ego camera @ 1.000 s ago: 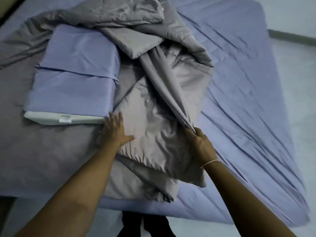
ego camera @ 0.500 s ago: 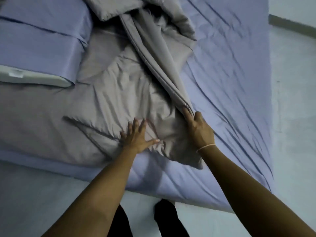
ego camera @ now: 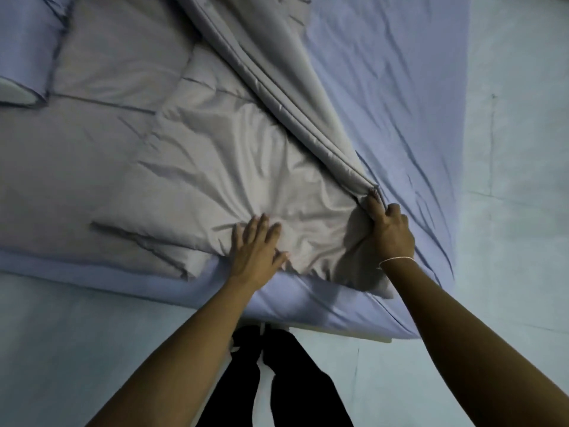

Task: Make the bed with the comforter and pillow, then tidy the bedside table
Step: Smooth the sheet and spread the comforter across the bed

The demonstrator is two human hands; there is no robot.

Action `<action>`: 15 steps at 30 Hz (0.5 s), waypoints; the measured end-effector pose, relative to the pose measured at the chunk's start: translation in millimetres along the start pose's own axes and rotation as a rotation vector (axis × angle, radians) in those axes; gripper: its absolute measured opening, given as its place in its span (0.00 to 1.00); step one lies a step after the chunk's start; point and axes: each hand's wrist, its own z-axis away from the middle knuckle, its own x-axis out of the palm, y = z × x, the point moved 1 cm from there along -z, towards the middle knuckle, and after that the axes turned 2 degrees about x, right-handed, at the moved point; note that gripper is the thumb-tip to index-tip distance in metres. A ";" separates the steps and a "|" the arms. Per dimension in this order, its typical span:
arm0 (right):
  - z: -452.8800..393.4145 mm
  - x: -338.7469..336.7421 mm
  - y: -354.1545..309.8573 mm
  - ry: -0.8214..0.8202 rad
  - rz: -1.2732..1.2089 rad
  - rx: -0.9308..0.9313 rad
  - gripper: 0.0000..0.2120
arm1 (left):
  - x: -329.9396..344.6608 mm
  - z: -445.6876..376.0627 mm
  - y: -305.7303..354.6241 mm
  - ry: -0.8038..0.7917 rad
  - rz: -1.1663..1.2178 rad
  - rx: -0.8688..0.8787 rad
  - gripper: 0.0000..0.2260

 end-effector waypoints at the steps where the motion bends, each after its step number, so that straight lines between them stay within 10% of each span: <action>1: -9.2 3.5 -3.5 0.035 -0.012 0.026 0.24 | 1.5 -7.8 -0.4 0.071 -0.031 -0.013 0.36; 6: -50.0 43.0 -25.6 -0.038 -0.014 -0.090 0.29 | 31.0 -50.4 -11.3 0.120 0.013 -0.233 0.46; 15: -62.1 44.5 75.4 0.185 -0.102 -0.445 0.32 | 50.5 -43.6 44.6 0.428 0.057 -0.148 0.22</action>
